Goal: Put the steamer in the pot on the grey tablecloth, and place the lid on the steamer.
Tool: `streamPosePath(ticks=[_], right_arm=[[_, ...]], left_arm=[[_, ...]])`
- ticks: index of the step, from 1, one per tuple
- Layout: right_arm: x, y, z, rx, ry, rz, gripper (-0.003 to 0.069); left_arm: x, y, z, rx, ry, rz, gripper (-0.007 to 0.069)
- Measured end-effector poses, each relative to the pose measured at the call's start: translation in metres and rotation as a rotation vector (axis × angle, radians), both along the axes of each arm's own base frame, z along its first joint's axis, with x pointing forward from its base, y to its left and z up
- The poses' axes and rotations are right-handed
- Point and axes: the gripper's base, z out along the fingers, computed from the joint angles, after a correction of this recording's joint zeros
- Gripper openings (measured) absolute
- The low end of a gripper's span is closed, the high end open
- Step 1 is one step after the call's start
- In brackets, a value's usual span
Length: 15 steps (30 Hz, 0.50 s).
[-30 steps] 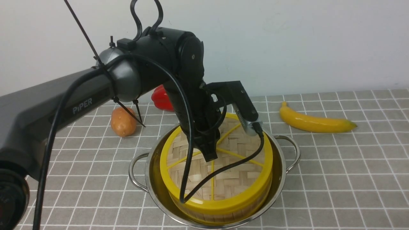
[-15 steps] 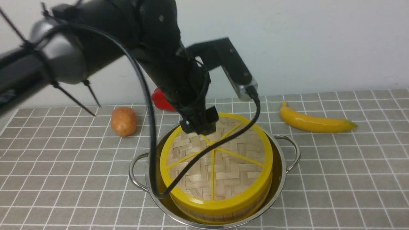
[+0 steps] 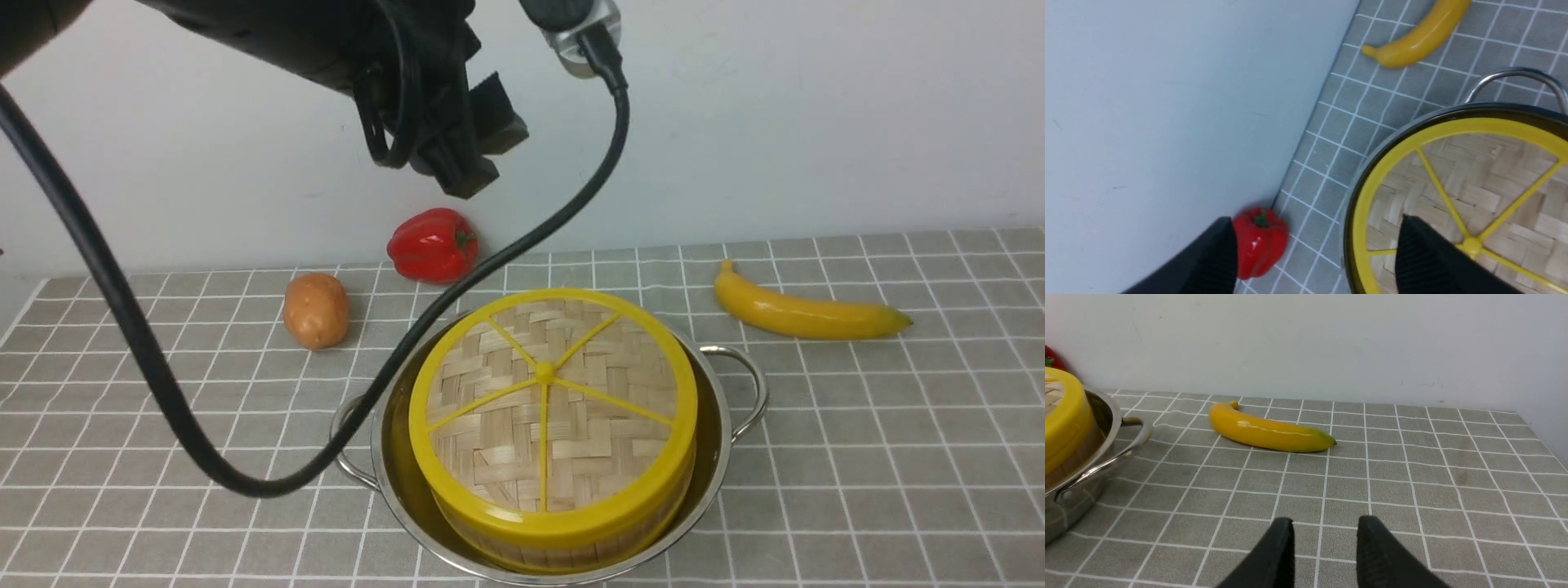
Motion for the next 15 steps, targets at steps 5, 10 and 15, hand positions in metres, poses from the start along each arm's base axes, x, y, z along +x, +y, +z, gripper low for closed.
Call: streamPosePath(ticks=[5, 10, 15], right_arm=[[0.000, 0.000, 0.000, 0.002, -0.001, 0.000, 0.0243], [0.000, 0.000, 0.000, 0.002, -0.001, 0.000, 0.0243], [0.000, 0.000, 0.000, 0.002, -0.002, 0.000, 0.0243]], left_arm=[[-0.002, 0.003, 0.005, 0.000, -0.051, -0.002, 0.0343], [-0.037, 0.024, 0.030, -0.042, -0.122, 0.001, 0.0269], [-0.124, 0.079, 0.089, -0.308, -0.254, 0.056, 0.0183]])
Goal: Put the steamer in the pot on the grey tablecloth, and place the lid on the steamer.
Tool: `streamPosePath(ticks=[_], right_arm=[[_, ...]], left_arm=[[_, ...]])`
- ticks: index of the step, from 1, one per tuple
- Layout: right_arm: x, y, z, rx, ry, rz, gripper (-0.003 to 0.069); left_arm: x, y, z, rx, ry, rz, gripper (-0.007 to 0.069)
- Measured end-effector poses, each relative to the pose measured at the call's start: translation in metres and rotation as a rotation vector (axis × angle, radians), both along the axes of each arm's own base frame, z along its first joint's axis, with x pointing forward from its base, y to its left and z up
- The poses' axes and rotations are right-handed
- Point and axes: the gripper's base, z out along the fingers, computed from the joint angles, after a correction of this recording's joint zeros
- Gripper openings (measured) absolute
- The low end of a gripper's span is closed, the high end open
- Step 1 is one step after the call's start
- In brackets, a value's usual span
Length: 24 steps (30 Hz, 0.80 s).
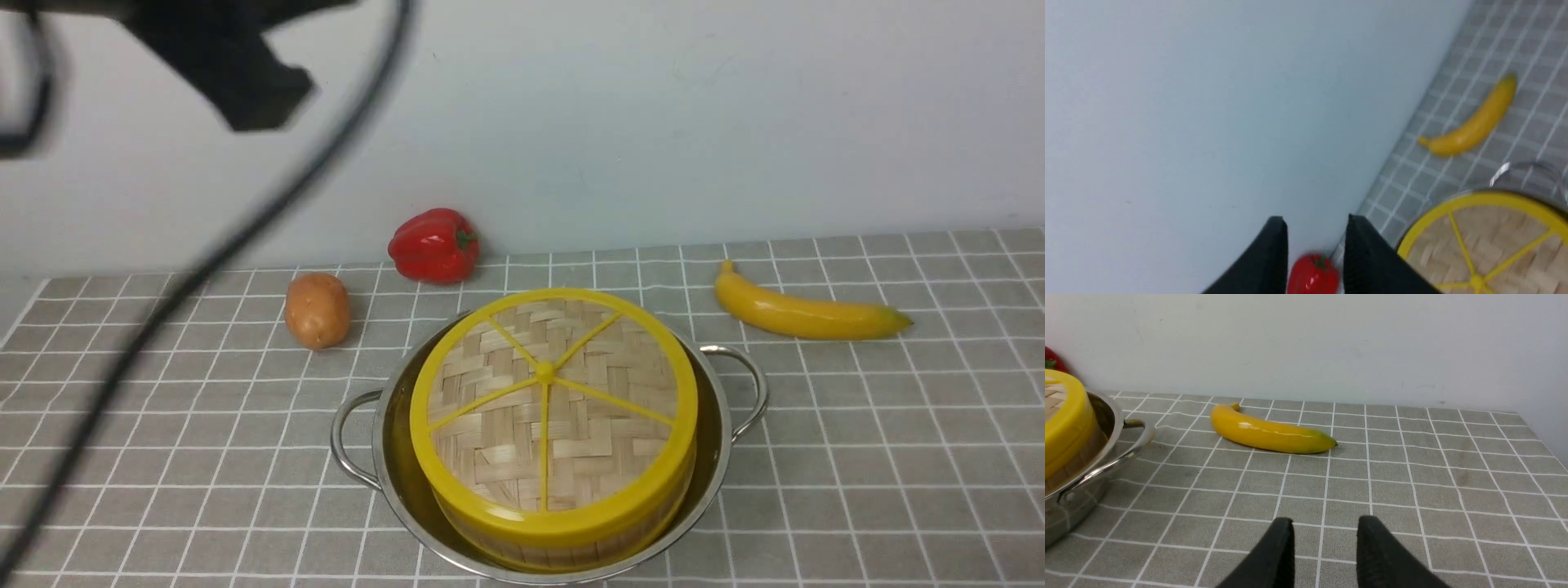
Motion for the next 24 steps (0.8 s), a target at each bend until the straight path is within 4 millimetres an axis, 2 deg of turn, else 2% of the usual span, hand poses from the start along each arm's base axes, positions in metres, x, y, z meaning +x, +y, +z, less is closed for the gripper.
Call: streamPosePath(ticks=[3, 5, 6, 8, 9, 11, 14, 15, 16, 17, 18, 20, 21, 24], right_arm=[[0.000, 0.000, 0.000, 0.000, 0.000, 0.000, 0.0243], [0.000, 0.000, 0.000, 0.000, 0.000, 0.000, 0.0243], [0.000, 0.000, 0.000, 0.000, 0.000, 0.000, 0.0243], [0.000, 0.000, 0.000, 0.000, 0.000, 0.000, 0.0243], [0.000, 0.000, 0.000, 0.000, -0.001, 0.000, 0.0243], [0.000, 0.000, 0.000, 0.000, -0.001, 0.000, 0.0243], [0.000, 0.000, 0.000, 0.001, -0.001, 0.000, 0.0243], [0.000, 0.000, 0.000, 0.001, -0.001, 0.000, 0.0243], [0.000, 0.000, 0.000, 0.001, -0.001, 0.000, 0.0243], [0.000, 0.000, 0.000, 0.001, -0.001, 0.000, 0.0243], [0.000, 0.000, 0.000, 0.001, -0.001, 0.000, 0.0243], [0.000, 0.000, 0.000, 0.001, -0.001, 0.000, 0.0243], [0.000, 0.000, 0.000, 0.001, -0.001, 0.000, 0.0243], [0.000, 0.000, 0.000, 0.001, -0.001, 0.000, 0.0243]], left_arm=[[-0.055, 0.037, 0.027, -0.184, -0.085, 0.072, 0.0158], [-0.091, 0.058, 0.032, -0.268, -0.111, 0.156, 0.0148], [-0.098, 0.061, 0.033, -0.278, -0.127, 0.172, 0.0148], [-0.132, 0.072, 0.019, -0.315, -0.114, 0.257, 0.0147], [-0.139, 0.074, 0.009, -0.318, -0.101, 0.288, 0.0146], [-0.143, 0.076, -0.010, -0.315, -0.080, 0.339, 0.0146], [-0.135, 0.078, -0.057, -0.325, -0.032, 0.413, 0.0146], [-0.128, 0.079, -0.075, -0.335, -0.031, 0.438, 0.0146], [-0.119, 0.081, -0.104, -0.338, -0.006, 0.470, 0.0146], [-0.114, 0.082, -0.116, -0.344, -0.011, 0.485, 0.0146], [-0.106, 0.085, -0.144, -0.348, 0.006, 0.518, 0.0148], [-0.100, 0.087, -0.170, -0.347, 0.035, 0.545, 0.0148], [-0.095, 0.089, -0.201, -0.347, 0.060, 0.578, 0.0148], [-0.098, 0.092, -0.242, -0.350, 0.076, 0.617, 0.0149]])
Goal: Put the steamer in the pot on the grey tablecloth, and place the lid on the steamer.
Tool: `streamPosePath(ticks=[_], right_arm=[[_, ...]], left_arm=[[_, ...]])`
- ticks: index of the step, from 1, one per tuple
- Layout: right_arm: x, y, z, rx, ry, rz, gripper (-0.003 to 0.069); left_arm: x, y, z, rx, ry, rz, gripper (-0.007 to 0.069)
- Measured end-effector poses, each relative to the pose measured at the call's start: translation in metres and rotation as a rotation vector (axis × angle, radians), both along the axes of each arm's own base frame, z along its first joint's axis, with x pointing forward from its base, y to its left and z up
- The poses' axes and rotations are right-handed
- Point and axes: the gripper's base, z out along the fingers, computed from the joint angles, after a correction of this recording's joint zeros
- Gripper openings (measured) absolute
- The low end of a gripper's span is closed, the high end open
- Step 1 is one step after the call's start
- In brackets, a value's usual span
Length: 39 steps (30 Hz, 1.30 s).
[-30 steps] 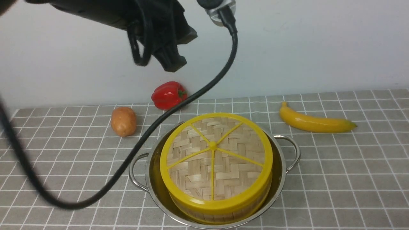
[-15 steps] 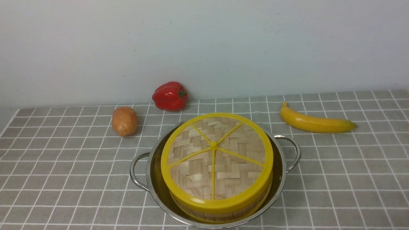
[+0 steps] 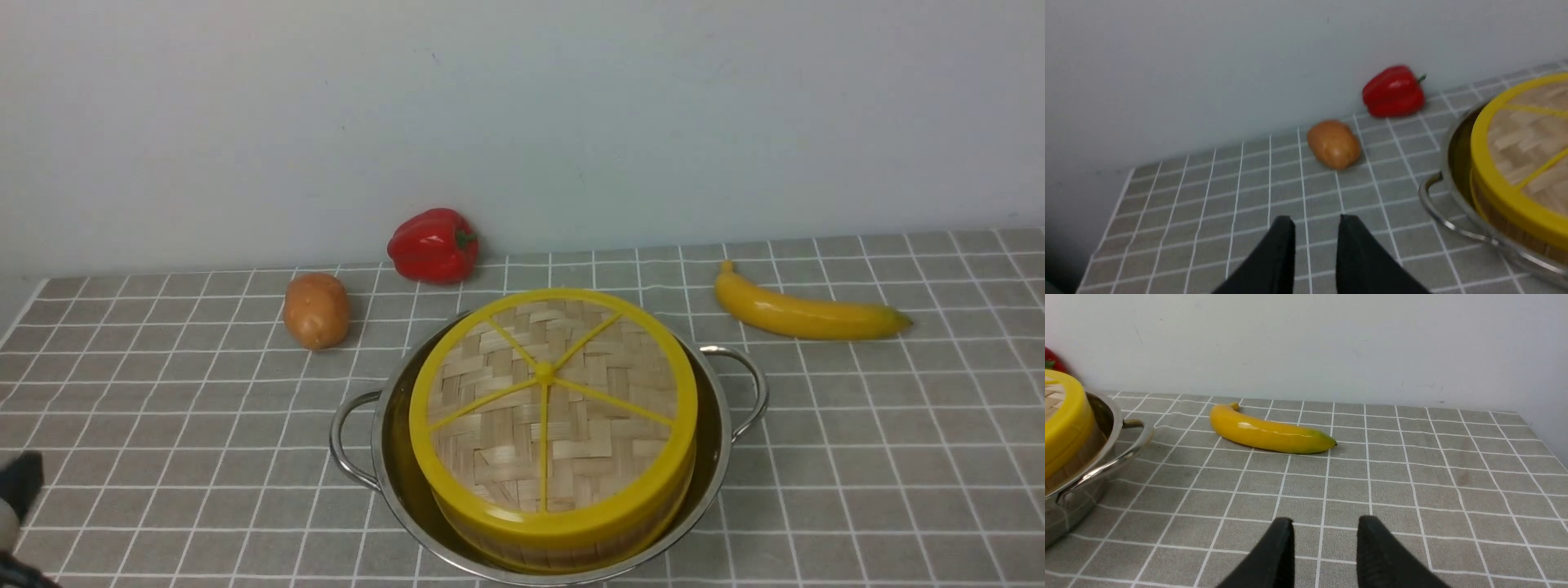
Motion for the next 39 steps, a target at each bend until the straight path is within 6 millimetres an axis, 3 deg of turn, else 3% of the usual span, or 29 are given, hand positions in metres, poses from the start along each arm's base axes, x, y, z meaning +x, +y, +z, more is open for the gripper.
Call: streamPosePath(ticks=[3, 14, 22, 39], right_arm=[[0.000, 0.000, 0.000, 0.000, 0.000, 0.000, 0.0243], [0.000, 0.000, 0.000, 0.000, 0.000, 0.000, 0.0243], [0.000, 0.000, 0.000, 0.000, 0.000, 0.000, 0.0243], [0.000, 0.000, 0.000, 0.000, 0.000, 0.000, 0.0243]], left_arm=[[-0.009, 0.001, -0.030, -0.001, -0.026, 0.020, 0.0159], [-0.023, 0.001, -0.079, -0.014, -0.050, 0.035, 0.0181], [-0.022, 0.001, -0.090, 0.002, -0.007, 0.037, 0.0191], [-0.023, 0.008, -0.091, -0.086, -0.013, 0.134, 0.0213]])
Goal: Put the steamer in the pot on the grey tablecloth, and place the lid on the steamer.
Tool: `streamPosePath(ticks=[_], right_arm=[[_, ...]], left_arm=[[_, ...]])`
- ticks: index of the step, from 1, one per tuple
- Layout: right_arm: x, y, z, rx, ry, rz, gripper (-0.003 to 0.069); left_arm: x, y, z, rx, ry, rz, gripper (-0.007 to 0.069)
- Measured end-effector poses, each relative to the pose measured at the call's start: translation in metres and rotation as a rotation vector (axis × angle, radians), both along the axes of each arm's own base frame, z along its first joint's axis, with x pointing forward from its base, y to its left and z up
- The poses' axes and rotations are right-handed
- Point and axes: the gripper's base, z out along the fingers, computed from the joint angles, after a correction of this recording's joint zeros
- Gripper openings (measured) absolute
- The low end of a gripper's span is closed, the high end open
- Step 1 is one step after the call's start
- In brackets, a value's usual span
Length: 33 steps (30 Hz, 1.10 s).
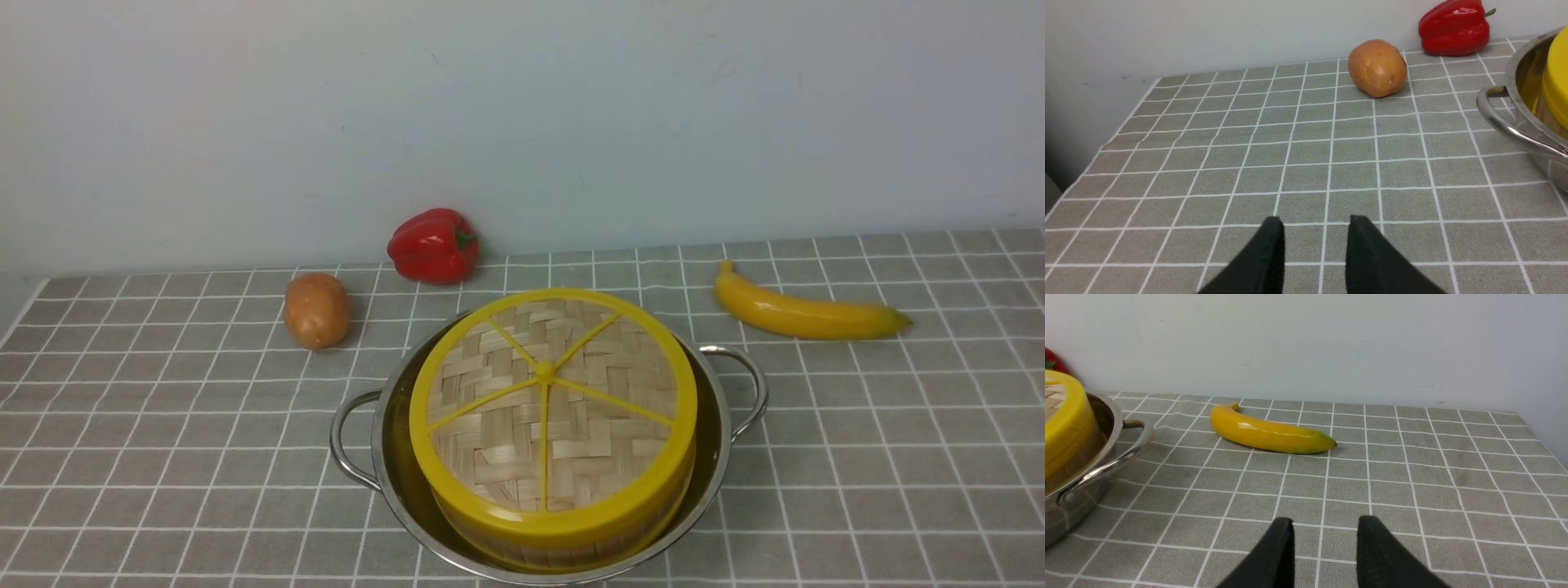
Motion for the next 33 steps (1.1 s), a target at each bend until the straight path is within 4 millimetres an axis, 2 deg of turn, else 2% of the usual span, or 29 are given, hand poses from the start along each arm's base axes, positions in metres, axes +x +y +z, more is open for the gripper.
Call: streamPosePath(ticks=[33], right_arm=[[0.0000, 0.0000, 0.0000, 0.000, 0.000, 0.000, 0.0243]], left_arm=[[0.0009, -0.0004, 0.0030, 0.002, -0.035, -0.007, 0.0243]])
